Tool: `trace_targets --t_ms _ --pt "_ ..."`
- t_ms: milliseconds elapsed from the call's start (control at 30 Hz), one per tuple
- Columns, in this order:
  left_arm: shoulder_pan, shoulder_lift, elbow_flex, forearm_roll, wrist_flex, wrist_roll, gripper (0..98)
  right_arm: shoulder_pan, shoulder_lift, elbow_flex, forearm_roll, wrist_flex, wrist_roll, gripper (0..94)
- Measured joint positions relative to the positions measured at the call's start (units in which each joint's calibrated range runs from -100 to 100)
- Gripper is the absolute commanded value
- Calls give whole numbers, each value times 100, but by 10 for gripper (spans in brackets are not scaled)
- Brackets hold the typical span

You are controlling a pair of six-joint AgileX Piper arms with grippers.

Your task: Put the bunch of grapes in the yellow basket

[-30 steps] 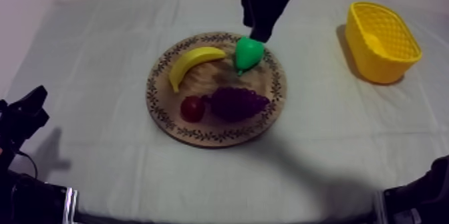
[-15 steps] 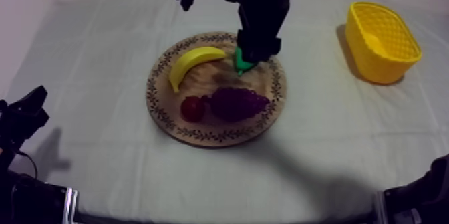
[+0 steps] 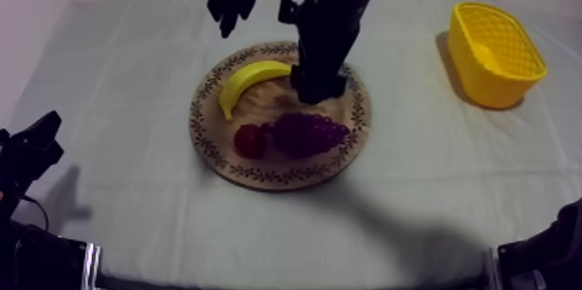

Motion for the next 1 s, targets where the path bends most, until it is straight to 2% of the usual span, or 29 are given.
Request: trace_targets --t_ms 567,1000 --pt "0 0 0 0 0 0 1 83 1033 841 -197 -1065 328 687" --pt "0 0 0 0 0 0 1 114 1792 653 -247 -1206 386 657"
